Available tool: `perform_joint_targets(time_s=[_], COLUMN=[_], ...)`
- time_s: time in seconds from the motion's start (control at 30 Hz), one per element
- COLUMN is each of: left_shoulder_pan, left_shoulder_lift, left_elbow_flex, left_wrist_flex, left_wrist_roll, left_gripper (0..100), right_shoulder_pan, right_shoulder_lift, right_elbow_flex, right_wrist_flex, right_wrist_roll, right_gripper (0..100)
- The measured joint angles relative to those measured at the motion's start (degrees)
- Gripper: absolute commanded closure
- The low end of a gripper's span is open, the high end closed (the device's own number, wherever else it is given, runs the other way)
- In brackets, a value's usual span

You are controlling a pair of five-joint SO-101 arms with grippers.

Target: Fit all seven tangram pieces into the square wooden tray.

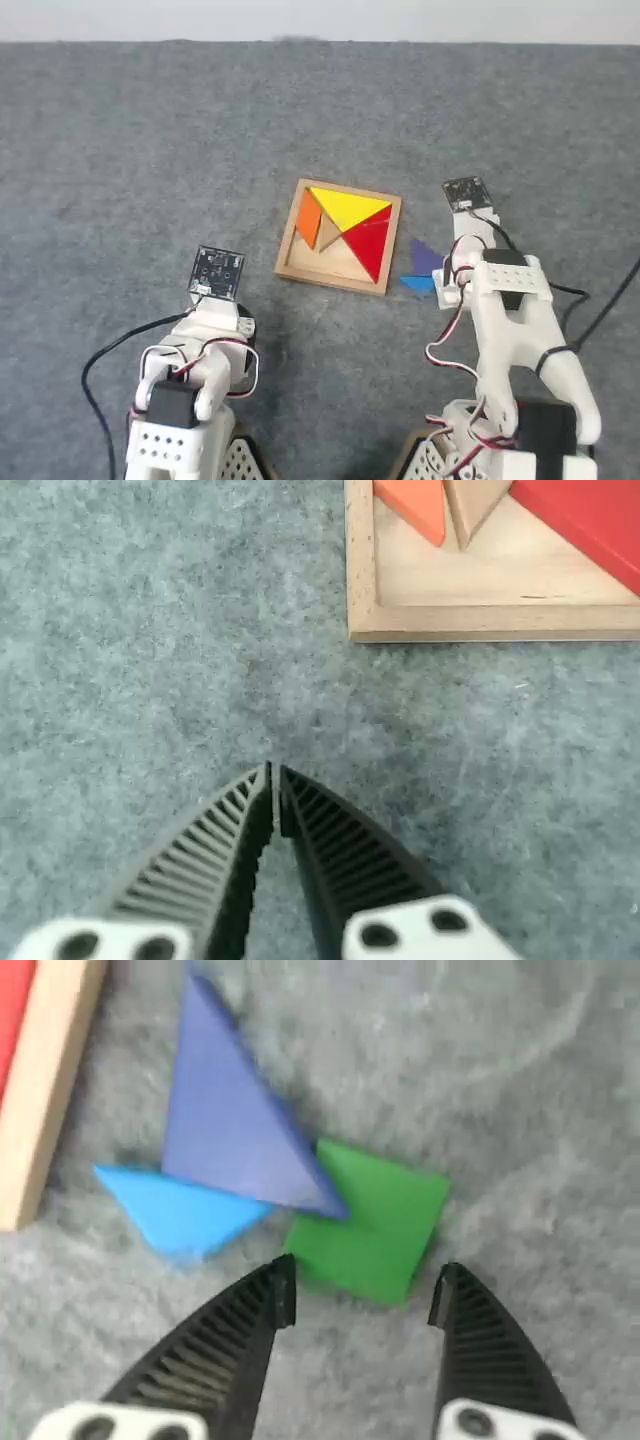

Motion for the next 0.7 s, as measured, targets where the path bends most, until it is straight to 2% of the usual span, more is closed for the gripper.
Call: perform_joint_targets(time_s=[0.2, 0.7], left_shoulder_pan=[0.00, 0.00], left_shoulder_lift=[0.00, 0.00], left_elbow_flex=[0.00, 0.00], left_wrist_flex=[0.00, 0.00], left_wrist_roll=[0.00, 0.00], left_gripper=[99, 99], right_shoulder_pan=[-0.44, -0.35], right_shoulder_lift=[0.00, 2.46], right_elbow_flex=[1.67, 2.11], right_wrist_flex=[-3.69, -5.89], right_wrist_roll=[-3.87, -4.22], right_gripper=[77.5, 77.8])
